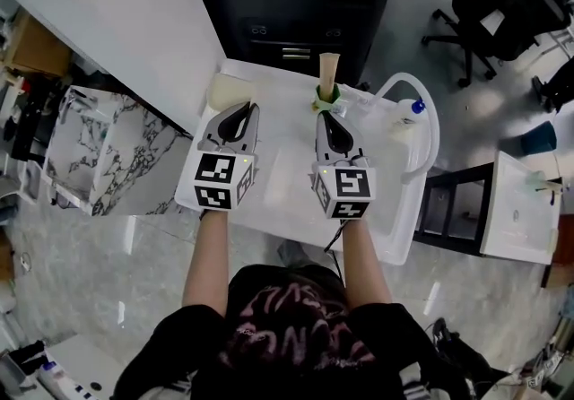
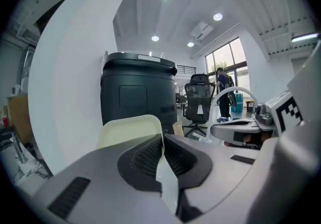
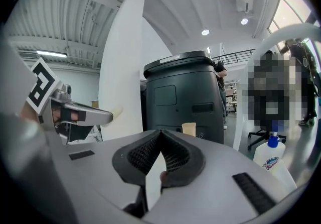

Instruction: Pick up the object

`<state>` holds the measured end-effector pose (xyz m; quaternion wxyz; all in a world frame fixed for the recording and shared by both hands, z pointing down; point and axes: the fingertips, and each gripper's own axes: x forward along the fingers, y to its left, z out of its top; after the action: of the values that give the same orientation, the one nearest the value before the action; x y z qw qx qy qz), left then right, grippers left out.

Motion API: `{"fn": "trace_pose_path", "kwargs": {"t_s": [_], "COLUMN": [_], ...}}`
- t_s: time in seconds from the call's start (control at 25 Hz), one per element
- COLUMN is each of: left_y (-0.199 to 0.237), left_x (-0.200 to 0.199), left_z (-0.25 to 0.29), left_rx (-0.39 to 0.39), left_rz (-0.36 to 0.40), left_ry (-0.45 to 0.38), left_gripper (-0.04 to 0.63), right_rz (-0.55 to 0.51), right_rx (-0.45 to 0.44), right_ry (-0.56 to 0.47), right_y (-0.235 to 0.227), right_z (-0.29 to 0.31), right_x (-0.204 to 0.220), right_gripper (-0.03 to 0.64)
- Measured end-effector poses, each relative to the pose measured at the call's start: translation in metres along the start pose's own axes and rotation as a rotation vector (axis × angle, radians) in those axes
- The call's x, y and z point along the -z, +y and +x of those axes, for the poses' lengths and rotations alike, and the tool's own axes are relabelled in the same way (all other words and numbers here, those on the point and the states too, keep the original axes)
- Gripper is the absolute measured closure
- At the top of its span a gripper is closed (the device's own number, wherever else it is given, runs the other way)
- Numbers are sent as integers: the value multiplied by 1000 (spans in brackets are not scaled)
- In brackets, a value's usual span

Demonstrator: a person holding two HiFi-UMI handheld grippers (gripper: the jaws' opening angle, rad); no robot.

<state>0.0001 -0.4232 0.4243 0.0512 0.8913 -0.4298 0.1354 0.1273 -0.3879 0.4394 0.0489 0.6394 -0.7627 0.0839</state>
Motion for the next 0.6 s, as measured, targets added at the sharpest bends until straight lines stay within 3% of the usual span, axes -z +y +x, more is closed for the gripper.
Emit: {"fn": "trace_pose_path", "kwargs": {"t_s": [0.36,0.6], "left_y": [1,4], "left_x": [-38,-49], "left_z": [-45,-67], "left_rx": [-19,-23], "left_rz": [29,25], "left_ry": [-134,-180], "left_gripper": [568,568], "right_rz": [-25,-48], "right_rx": [23,37], "right_ry": [-30,-52], "right_y": [6,15], "right_z": [-30,-44], "right_x": [-20,-33], "right_gripper": [601,602]}}
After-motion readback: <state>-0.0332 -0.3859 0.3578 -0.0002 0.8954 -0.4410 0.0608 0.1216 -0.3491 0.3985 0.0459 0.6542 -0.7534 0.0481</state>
